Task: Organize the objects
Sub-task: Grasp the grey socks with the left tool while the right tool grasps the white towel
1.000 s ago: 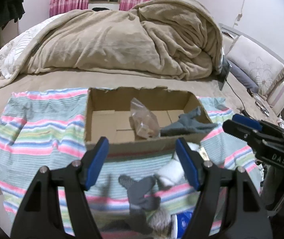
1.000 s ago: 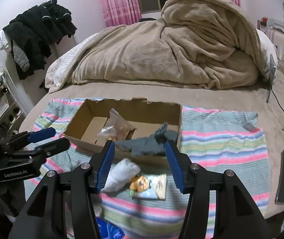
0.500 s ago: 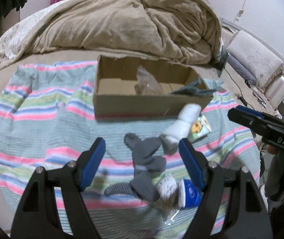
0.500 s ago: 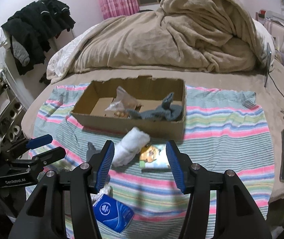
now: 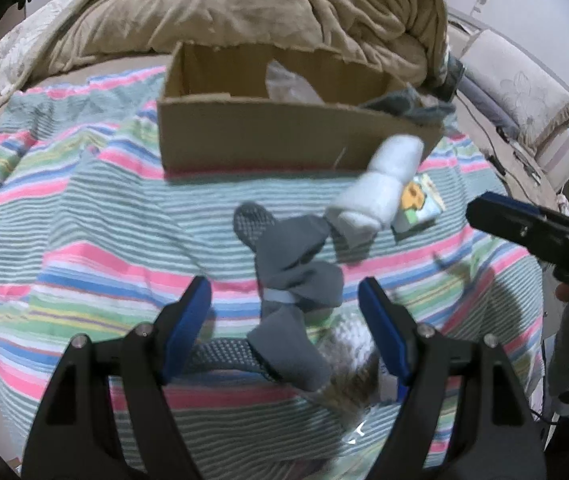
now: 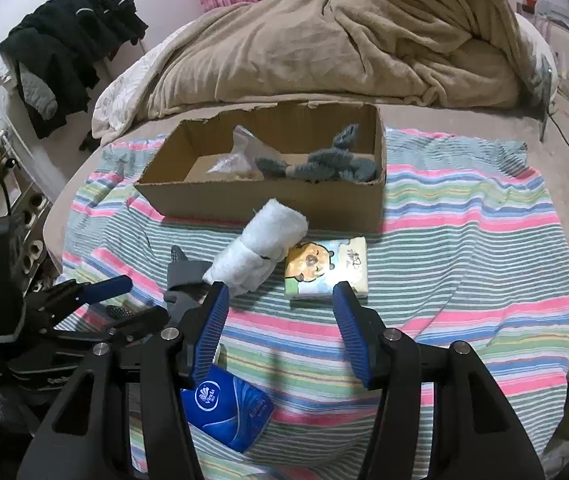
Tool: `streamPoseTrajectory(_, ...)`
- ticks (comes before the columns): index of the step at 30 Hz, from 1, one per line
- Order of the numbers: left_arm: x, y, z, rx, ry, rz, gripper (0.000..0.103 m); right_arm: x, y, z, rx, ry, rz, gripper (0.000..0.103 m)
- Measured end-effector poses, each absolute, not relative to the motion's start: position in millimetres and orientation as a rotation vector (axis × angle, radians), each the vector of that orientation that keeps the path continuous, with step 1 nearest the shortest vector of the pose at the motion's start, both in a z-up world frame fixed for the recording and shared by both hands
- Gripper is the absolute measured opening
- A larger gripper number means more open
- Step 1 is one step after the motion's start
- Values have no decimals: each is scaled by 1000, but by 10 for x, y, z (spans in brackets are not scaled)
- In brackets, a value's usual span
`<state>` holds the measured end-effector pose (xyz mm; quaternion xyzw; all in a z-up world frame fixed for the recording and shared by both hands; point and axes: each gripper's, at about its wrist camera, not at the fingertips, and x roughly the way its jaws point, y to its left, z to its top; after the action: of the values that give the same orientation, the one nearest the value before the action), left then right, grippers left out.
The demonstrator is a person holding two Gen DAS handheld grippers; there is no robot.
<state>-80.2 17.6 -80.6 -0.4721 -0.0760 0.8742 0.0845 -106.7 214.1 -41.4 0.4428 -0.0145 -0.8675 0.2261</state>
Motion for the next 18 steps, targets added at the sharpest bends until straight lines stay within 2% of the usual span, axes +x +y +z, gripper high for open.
streamPoseTrajectory(5, -845, 228, -938, -1439, -206, 2593, 75, -1085, 2094, -498, 1233, -46, -2362, 64)
streamPoseTrajectory(6, -852, 242, -963, -1442, -201, 2584, 73, -1089, 2084, -515, 1235, -46, -2357, 64)
streamPoseTrajectory(8, -862, 279, -1007, -1457, -183, 2559, 62, -1106, 2072, -553, 1243, -49, -2349, 64)
streamPoseTrajectory(10, -879, 325, -1069, -1480, -161, 2534, 55, -1131, 2069, -603, 1254, -54, -2341, 64)
streamPoseTrajectory(16, -922, 406, -1175, -1494, -150, 2488, 50, -1194, 2047, -693, 1269, -82, -2321, 64)
streamPoseTrajectory(18, -938, 399, -1184, -1491, -160, 2494, 44, -1225, 2024, -701, 1264, -92, -2318, 64)
